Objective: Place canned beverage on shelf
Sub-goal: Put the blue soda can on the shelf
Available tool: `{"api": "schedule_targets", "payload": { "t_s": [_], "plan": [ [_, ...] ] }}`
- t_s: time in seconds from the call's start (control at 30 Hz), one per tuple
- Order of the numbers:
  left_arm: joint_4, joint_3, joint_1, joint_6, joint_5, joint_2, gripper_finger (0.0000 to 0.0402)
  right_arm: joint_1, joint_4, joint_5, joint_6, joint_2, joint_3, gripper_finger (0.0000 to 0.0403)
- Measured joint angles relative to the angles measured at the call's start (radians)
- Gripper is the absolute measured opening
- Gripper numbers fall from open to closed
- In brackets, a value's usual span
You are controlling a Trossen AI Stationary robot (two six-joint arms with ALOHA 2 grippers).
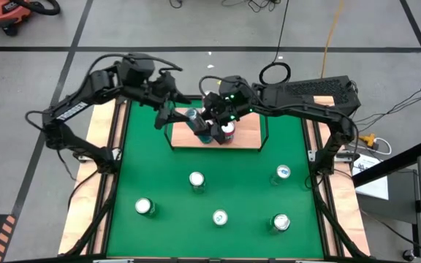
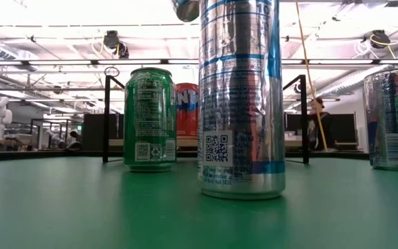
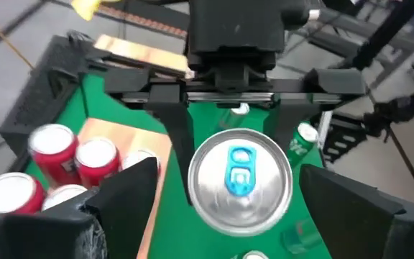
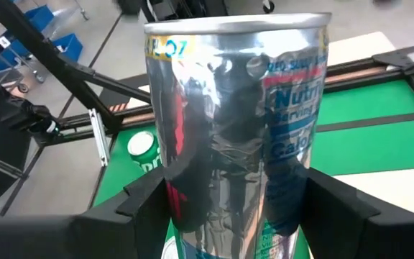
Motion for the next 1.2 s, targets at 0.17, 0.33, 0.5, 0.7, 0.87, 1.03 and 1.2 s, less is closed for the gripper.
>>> {"api": "schedule_targets", "payload": {
  "t_s": [0.17, 0.33, 0.5, 0.7, 0.87, 1.03, 1.2],
  "plan": [
    [0.0, 0.0, -0.015, 0.037, 0.026, 0.035, 0.0341, 0.005, -0.016, 0.002, 0.006, 0.007, 0.0, 0.0238],
    [-0.007, 0.0, -0.025, 0.044, 0.06, 0.056, 0.0341, 0.004, -0.028, 0.003, 0.008, 0.007, 0.0, 0.0238],
    [-0.018, 0.0, -0.033, 0.067, 0.063, 0.07, 0.0335, 0.004, -0.031, 0.003, 0.007, 0.007, 0.0, 0.0238],
    [-0.045, 0.0, -0.039, 0.088, 0.061, 0.078, 0.0288, 0.005, -0.036, 0.002, 0.007, 0.007, 0.0, 0.0238],
    [-0.046, 0.0, -0.039, 0.09, 0.058, 0.078, 0.0244, 0.005, -0.041, -0.004, 0.005, 0.006, 0.0, 0.0238],
    [-0.049, 0.0, -0.047, 0.072, 0.058, 0.078, 0.0228, 0.005, -0.042, -0.005, 0.006, 0.006, 0.0, 0.0238],
    [-0.051, 0.0, -0.058, 0.067, 0.048, 0.078, 0.0228, 0.005, -0.044, -0.001, 0.003, 0.006, 0.0, 0.0248]
  ]
}}
